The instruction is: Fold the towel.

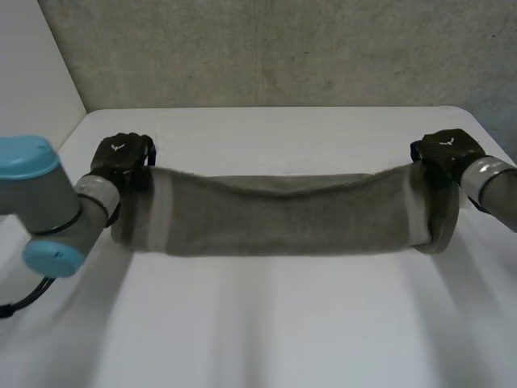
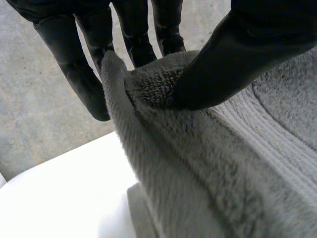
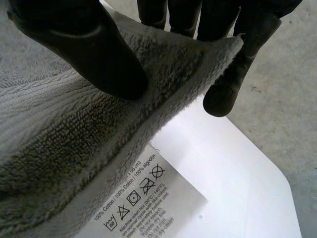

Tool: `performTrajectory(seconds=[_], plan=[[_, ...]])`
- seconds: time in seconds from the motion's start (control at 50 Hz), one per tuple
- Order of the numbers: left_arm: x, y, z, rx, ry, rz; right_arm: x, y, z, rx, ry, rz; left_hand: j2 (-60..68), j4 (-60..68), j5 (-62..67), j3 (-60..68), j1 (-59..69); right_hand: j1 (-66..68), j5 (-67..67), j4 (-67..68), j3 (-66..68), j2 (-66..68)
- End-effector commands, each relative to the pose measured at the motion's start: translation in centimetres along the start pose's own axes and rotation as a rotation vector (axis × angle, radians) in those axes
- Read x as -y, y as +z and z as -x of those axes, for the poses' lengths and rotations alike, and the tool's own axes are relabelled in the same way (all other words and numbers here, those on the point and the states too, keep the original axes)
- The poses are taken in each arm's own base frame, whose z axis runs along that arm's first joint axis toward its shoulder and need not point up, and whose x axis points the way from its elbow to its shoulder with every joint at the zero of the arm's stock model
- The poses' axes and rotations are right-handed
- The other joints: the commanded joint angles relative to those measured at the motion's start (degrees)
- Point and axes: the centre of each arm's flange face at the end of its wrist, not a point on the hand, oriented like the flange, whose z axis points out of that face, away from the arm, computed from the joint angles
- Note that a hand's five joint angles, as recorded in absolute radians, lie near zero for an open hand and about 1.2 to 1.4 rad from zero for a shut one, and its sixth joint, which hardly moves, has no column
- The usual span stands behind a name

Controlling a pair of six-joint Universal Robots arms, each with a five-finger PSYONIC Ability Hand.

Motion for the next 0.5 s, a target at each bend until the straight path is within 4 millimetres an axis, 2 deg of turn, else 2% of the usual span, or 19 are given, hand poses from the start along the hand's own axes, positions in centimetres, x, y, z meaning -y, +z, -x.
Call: performTrajectory(seconds=[0.02, 0.18, 0.2, 0.22, 0.24, 0.26, 0.28, 0.38, 0.44, 0.46, 0.48, 0.5], plan=[[-1.0, 4.0, 0.2, 0.031, 0.002, -0.015, -0.5, 3.9, 0.4, -0.027, -0.022, -0.042, -6.06, -6.49, -15.06, -8.54, -2.26, 3.42, 2.84, 3.04, 3.89, 4.20], [-2.0, 6.3, 0.1, 0.032, 0.002, -0.023, -0.9, 6.4, 0.7, -0.089, -0.041, -0.058, -6.06, -6.49, -15.06, -8.54, -2.26, 3.42, 2.84, 3.04, 3.89, 4.20], [-2.0, 6.3, 0.1, 0.032, 0.002, -0.023, -0.9, 6.6, 0.8, -0.098, -0.044, -0.060, -6.06, -6.49, -15.06, -8.54, -2.26, -3.01, -3.60, -3.40, -2.55, -2.23], [-2.1, 6.5, 0.1, 0.035, -0.002, -0.024, -0.9, 6.6, 0.8, -0.098, -0.044, -0.060, -6.06, -6.49, -15.06, -8.54, -2.26, -3.08, -3.66, -3.46, -2.62, -2.30], [-2.2, 6.6, 0.0, 0.035, -0.002, -0.026, -0.9, 6.8, 0.7, -0.113, -0.044, -0.059, -32.19, -32.62, -41.19, -34.67, -28.39, -37.05, -37.63, -37.43, -36.59, -36.27], [-2.2, 6.6, 0.0, 0.035, -0.002, -0.026, -0.9, 6.8, 0.7, -0.113, -0.044, -0.059, -32.45, -32.88, -41.45, -34.93, -28.65, -37.39, -37.98, -37.78, -36.93, -36.61], [-2.2, 6.6, 0.0, 0.035, 0.000, -0.016, -0.9, 6.9, 0.8, -0.124, -0.044, -0.053, -73.25, -73.68, -82.25, -75.73, -69.45, -66.58, -67.16, -66.96, -66.11, -65.80], [-2.2, 5.9, -1.4, 0.005, -0.012, 0.016, -1.0, 6.7, 1.6, -0.139, -0.041, -0.027, -75.85, -76.28, -84.85, -78.33, -72.05, -66.58, -67.16, -66.96, -66.11, -65.80], [-1.4, 5.3, -1.5, 0.005, -0.013, 0.018, -0.8, 6.0, 1.7, -0.131, -0.036, -0.012, -75.85, -76.28, -84.85, -78.33, -72.05, -66.58, -67.16, -66.96, -66.11, -65.80], [-0.5, 4.8, -1.5, 0.009, -0.012, 0.010, 0.1, 5.2, 1.5, -0.134, -0.036, -0.024, -75.85, -76.28, -84.85, -78.33, -72.05, -66.58, -67.16, -66.96, -66.11, -65.80], [-0.5, 4.8, -1.5, 0.009, -0.012, 0.010, 0.1, 5.2, 1.5, -0.134, -0.036, -0.024, -75.85, -76.28, -84.85, -78.33, -72.05, -66.58, -67.16, -66.96, -66.11, -65.80], [0.3, 4.2, -1.2, 0.012, -0.012, 0.008, 1.1, 4.3, 1.2, -0.140, -0.037, -0.037, -75.85, -76.28, -84.85, -78.33, -72.05, -66.58, -67.16, -66.96, -66.11, -65.80]])
